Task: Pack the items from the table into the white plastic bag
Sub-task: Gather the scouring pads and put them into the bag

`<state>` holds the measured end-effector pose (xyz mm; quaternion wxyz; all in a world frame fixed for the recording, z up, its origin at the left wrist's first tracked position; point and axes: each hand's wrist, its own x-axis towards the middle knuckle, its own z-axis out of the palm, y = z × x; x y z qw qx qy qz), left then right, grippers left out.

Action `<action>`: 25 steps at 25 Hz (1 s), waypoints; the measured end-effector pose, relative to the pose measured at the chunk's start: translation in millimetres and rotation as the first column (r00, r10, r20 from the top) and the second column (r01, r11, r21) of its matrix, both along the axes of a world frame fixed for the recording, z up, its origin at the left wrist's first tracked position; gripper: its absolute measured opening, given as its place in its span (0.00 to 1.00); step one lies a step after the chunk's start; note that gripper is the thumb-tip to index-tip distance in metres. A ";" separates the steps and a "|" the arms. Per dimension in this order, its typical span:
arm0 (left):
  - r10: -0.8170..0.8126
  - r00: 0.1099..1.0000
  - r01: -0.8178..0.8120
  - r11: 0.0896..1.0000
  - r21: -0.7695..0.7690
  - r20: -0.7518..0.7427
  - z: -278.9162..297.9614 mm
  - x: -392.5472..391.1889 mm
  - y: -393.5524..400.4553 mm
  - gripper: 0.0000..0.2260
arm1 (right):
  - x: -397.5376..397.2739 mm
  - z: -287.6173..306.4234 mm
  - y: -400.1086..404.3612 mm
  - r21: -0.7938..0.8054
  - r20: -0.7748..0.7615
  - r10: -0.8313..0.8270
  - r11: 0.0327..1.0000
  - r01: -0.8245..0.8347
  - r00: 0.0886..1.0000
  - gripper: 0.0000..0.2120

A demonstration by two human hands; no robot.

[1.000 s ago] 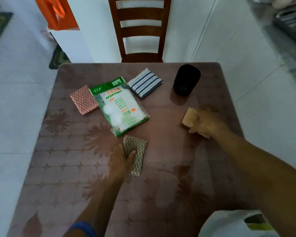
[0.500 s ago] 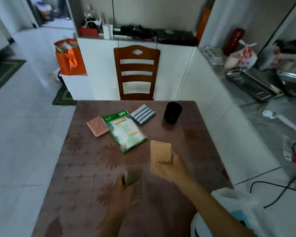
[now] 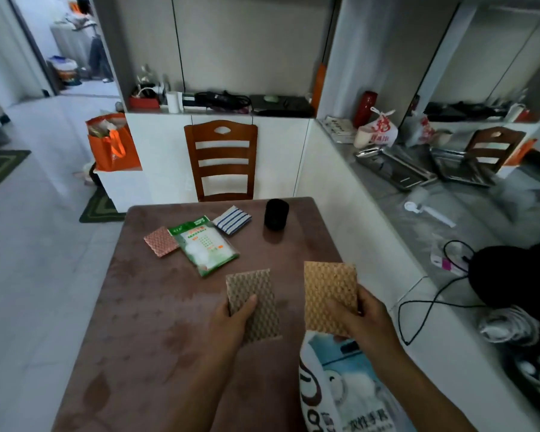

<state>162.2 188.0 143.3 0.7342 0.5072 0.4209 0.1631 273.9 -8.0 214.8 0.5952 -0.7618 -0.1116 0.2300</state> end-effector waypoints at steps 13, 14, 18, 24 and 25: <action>0.034 0.994 -0.031 0.999 0.028 -0.107 16.5 -1.4 -111.6 0.09 | 12.8 -51.0 -135.0 -0.265 -0.070 0.154 0.950 -0.167 0.986 0.13; -0.006 0.989 0.013 0.999 0.047 -0.145 15.2 -2.7 -118.6 0.10 | 11.2 -53.9 -130.3 -0.312 -0.031 0.160 0.936 -0.162 0.987 0.15; -0.356 0.859 0.396 0.918 0.036 -0.367 12.3 -1.0 -137.7 0.14 | 9.1 -48.9 -135.1 -0.401 0.158 0.113 0.915 -0.041 0.981 0.17; -0.404 0.795 0.545 0.803 0.242 -0.452 -14.9 24.8 -184.9 0.18 | 4.6 -55.2 -174.4 -0.418 0.210 0.063 0.908 0.031 0.976 0.10; -0.280 0.824 0.505 0.759 0.412 -0.493 -18.5 25.6 -187.8 0.18 | 2.7 -53.9 -177.5 -0.418 0.248 0.060 0.907 0.051 0.967 0.10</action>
